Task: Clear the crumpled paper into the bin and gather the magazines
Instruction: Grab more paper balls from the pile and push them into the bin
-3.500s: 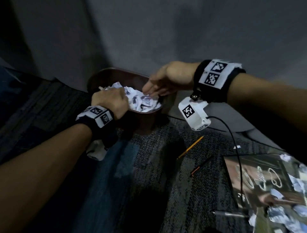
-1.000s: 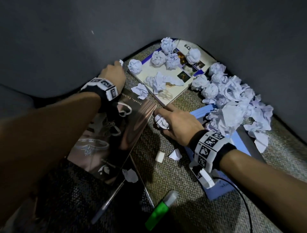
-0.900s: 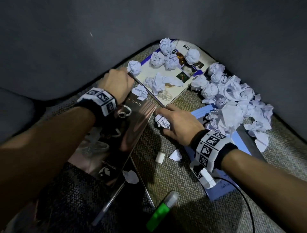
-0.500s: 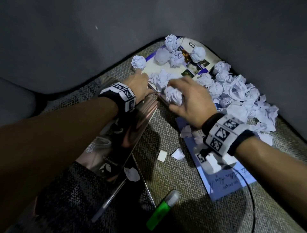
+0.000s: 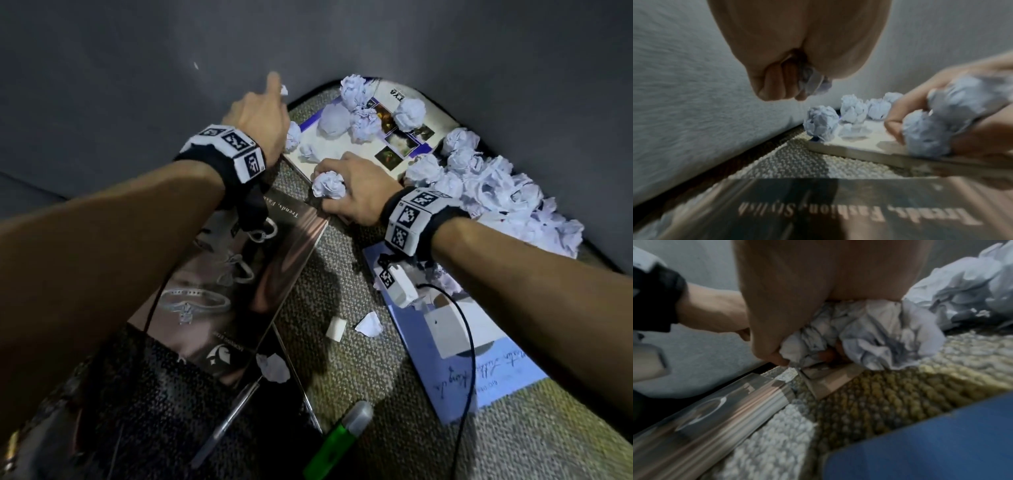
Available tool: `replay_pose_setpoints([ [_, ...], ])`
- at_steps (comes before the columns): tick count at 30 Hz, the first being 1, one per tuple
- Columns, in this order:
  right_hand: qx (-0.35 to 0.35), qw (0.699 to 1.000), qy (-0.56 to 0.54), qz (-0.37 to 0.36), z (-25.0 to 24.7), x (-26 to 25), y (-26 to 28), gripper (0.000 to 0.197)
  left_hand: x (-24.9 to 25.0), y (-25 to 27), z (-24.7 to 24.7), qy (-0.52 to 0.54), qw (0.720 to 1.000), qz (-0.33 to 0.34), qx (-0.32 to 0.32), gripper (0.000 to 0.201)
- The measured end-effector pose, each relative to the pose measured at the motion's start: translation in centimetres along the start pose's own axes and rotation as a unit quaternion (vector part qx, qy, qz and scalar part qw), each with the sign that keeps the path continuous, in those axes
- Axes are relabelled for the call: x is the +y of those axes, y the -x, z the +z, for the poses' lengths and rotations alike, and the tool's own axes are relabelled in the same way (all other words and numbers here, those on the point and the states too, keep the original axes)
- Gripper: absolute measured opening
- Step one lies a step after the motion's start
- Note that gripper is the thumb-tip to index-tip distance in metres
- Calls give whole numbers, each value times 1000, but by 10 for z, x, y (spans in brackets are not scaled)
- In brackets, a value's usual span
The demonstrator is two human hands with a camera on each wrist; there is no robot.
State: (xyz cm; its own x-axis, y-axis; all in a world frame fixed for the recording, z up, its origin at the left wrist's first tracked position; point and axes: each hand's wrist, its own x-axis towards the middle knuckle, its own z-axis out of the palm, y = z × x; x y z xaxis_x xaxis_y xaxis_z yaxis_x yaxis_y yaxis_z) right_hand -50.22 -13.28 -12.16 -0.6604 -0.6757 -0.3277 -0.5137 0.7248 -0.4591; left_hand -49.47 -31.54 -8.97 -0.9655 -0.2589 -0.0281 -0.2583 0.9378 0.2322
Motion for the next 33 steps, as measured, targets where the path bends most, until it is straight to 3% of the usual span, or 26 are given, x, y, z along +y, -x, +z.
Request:
replay_pose_setpoints([
  [4,-1,1000,-20,17,8,2,9,62,7,-12,16,-75,990,24,-113,38],
  [6,14,998,-57,20,11,4,19,61,9,-13,25,-77,987,29,-139,43],
  [10,60,988,-145,-2,7,0,46,38,1,-12,31,-73,986,42,-144,51],
  [15,120,971,-206,10,-8,-3,66,38,-3,-11,30,-75,987,58,-131,45],
  [22,141,959,-244,39,-10,-7,67,28,10,-1,30,-108,981,97,-125,29],
  [25,146,945,-290,47,-4,-11,66,29,9,15,31,-11,995,46,-85,31],
  [27,153,934,-321,40,0,-12,67,15,9,36,32,118,992,-1,-40,27],
  [28,159,929,-331,37,-1,-15,68,8,9,46,32,180,983,-25,-25,29],
  [33,139,893,-415,103,-2,-42,81,10,8,94,17,400,913,-81,-22,28],
])
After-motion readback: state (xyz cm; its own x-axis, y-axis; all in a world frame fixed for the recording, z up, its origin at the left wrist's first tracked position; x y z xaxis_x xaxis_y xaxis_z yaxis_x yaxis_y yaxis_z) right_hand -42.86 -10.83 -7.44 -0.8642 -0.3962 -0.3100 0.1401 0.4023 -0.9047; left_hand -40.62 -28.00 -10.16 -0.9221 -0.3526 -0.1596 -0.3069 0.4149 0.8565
